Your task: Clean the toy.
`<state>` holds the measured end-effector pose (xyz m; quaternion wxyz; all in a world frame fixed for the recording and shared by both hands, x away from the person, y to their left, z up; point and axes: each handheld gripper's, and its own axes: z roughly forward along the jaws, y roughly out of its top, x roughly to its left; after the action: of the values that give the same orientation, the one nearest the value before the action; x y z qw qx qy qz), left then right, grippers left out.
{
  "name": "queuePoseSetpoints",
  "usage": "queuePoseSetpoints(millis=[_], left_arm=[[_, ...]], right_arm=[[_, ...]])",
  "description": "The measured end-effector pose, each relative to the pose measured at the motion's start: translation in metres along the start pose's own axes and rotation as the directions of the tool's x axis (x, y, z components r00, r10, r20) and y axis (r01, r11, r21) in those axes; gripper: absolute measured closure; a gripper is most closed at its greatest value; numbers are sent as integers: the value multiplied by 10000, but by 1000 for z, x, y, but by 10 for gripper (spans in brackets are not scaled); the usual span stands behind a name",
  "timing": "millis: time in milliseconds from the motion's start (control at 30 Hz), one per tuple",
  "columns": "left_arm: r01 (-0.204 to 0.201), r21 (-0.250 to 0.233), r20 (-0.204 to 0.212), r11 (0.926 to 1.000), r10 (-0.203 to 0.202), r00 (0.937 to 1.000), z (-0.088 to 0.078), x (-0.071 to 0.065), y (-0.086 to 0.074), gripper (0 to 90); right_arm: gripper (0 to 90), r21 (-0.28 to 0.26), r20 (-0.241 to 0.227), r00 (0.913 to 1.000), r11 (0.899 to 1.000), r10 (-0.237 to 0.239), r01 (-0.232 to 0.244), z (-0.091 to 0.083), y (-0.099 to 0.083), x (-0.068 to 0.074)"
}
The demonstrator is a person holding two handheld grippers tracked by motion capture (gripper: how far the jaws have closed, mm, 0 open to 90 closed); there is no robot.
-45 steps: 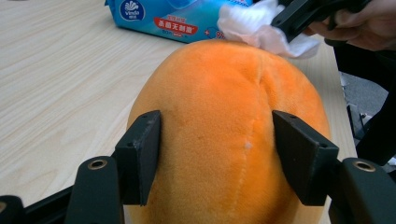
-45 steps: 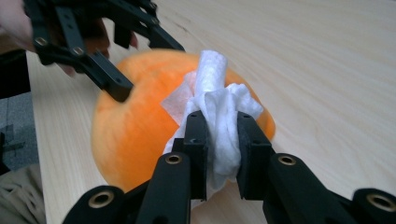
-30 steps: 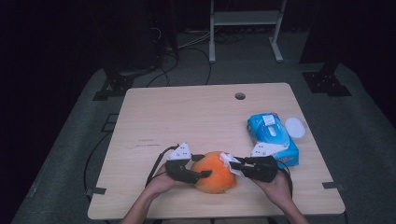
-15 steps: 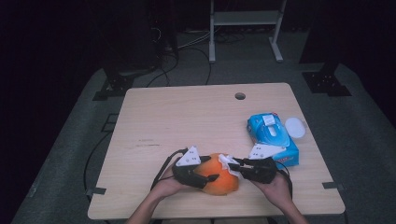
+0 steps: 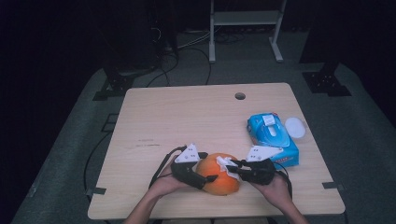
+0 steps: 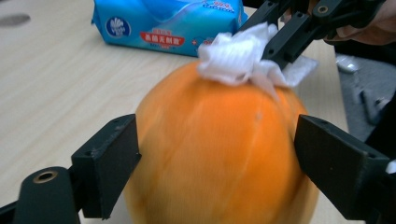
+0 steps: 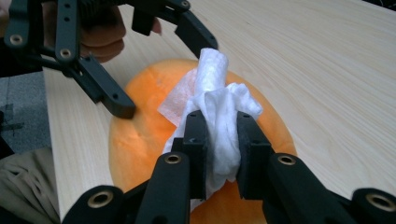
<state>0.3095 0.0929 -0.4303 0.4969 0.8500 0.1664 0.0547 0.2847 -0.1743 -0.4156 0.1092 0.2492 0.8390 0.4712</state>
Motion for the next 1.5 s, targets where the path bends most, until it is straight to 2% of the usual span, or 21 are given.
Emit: queuePoseSetpoints(millis=[33,100,167,233,300,367,500,567,633,700,800,867,933,1067,1100,1167,1233,1267,1367,1500], left_arm=[[-22,-14,20,10000,22,10000,1,-1,-1,203],[-321,158,-100,9994,322,9994,2,-4,1,244],[-504,235,-152,9985,508,9986,2,-7,4,258],[-783,311,-182,9964,789,9967,3,-12,6,263],[-954,426,-224,9945,964,9951,3,-14,7,257],[-825,359,-106,9959,829,9965,1,-11,6,225],[-134,267,-62,9996,136,9999,0,-1,3,120],[146,302,145,9994,-150,9998,1,3,-1,113],[155,275,282,9995,-163,9995,2,4,-4,139],[7,302,173,9995,-12,9999,2,1,-3,208],[-470,322,-88,9984,473,9988,1,-7,4,278],[-861,398,-222,9955,871,9960,2,-15,10,287],[-1068,499,-261,9930,1082,9938,2,-18,12,279],[-403,333,-104,9986,407,9991,3,-8,6,177],[-67,268,-71,9996,69,10000,4,-4,5,145],[495,302,227,9983,-502,9985,6,2,1,108],[783,287,366,9965,-793,9962,8,5,-3,112],[764,219,373,9968,-772,9963,7,5,-3,158],[375,214,59,9991,-376,9993,4,0,2,272],[-168,87,-299,9998,171,9994,3,-10,10,304]], right_arm=[[758,22,11,10000,10000,39,-39,-1,0,-1],[758,9,52,10000,10000,73,-73,-2,0,-1],[758,-148,86,10000,9999,-44,45,-3,3,2],[758,-448,-132,9998,9989,-119,113,-2,7,7],[757,-453,-206,9994,9986,-266,257,0,10,10],[758,-365,-222,9992,9988,-324,316,1,9,10],[758,-264,-214,9995,9994,-213,207,0,4,5],[758,-182,-141,9998,9997,-169,166,-2,2,2],[757,-171,-97,9999,9998,-60,59,-3,1,-1],[758,-233,-80,10000,9997,-54,52,-3,2,0],[757,-524,-196,9996,9985,-180,170,-3,8,6],[757,-809,-438,9987,9964,-272,236,-3,12,11],[757,-793,-441,9979,9959,-483,447,-3,15,14],[759,-470,-354,9984,9980,-450,433,-2,9,11],[759,-317,-257,9984,9983,-500,491,-2,8,10],[759,-249,-204,9988,9987,-453,448,-2,4,7],[758,-227,-222,9992,9992,-321,315,-4,3,4],[758,-234,-190,9994,9993,-300,295,-4,3,3],[757,-443,-143,9994,9985,-327,321,-5,7,7],[757,-946,-407,9982,9947,-449,409,-6,15,15]])
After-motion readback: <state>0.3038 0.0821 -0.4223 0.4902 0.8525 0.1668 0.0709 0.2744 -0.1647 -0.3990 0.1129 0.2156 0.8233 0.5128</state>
